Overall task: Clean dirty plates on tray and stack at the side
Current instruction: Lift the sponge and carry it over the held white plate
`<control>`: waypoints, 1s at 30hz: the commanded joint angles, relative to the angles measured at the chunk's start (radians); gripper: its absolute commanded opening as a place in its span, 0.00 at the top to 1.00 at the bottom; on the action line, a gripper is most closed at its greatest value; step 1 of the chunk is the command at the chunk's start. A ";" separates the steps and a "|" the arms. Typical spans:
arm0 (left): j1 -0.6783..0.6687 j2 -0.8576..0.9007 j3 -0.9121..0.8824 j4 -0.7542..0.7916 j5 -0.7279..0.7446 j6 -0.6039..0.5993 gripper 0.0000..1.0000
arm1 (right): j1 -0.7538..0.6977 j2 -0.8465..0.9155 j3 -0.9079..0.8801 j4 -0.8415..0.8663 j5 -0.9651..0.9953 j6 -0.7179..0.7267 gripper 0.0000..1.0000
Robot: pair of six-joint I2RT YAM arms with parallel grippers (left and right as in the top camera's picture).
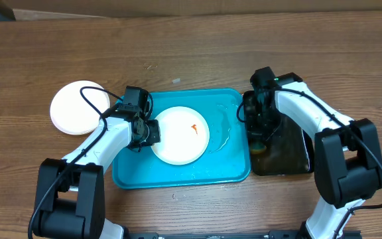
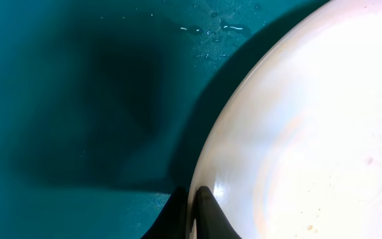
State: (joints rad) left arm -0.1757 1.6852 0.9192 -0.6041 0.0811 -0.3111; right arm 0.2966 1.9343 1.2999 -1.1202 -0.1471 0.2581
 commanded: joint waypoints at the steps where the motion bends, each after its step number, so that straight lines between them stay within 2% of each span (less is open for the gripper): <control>1: 0.005 0.010 -0.002 0.002 -0.010 0.019 0.92 | -0.002 -0.026 -0.003 -0.001 0.056 0.008 0.96; 5: 0.005 0.010 -0.002 0.002 -0.010 0.020 0.88 | -0.040 -0.026 0.031 -0.046 0.139 0.008 0.96; 12: 0.005 0.010 -0.002 0.003 -0.009 0.019 0.88 | -0.107 -0.027 0.183 -0.166 0.150 0.005 0.96; 14: 0.006 0.010 -0.002 0.000 -0.003 0.019 0.89 | -0.116 -0.027 0.251 -0.198 0.212 0.005 0.96; 22: 0.006 0.010 0.000 -0.024 0.047 0.019 0.91 | -0.116 -0.027 0.298 -0.194 0.274 -0.004 0.96; 24: 0.006 0.010 0.000 -0.024 0.048 0.019 0.94 | -0.116 -0.027 0.299 -0.182 0.278 -0.043 0.96; 27: 0.006 0.010 0.004 -0.027 0.051 0.019 0.94 | -0.117 -0.027 0.303 -0.181 0.317 -0.064 0.96; 29: 0.006 0.010 0.013 -0.027 0.082 0.027 0.81 | -0.119 -0.027 0.306 -0.182 0.355 -0.063 0.96; 30: 0.006 0.010 0.016 -0.026 0.094 0.027 0.78 | -0.121 -0.027 0.306 -0.180 0.360 -0.063 0.96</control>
State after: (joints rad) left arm -0.1757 1.6852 0.9192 -0.6289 0.1280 -0.3080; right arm 0.1822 1.9343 1.5784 -1.3029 0.1486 0.2123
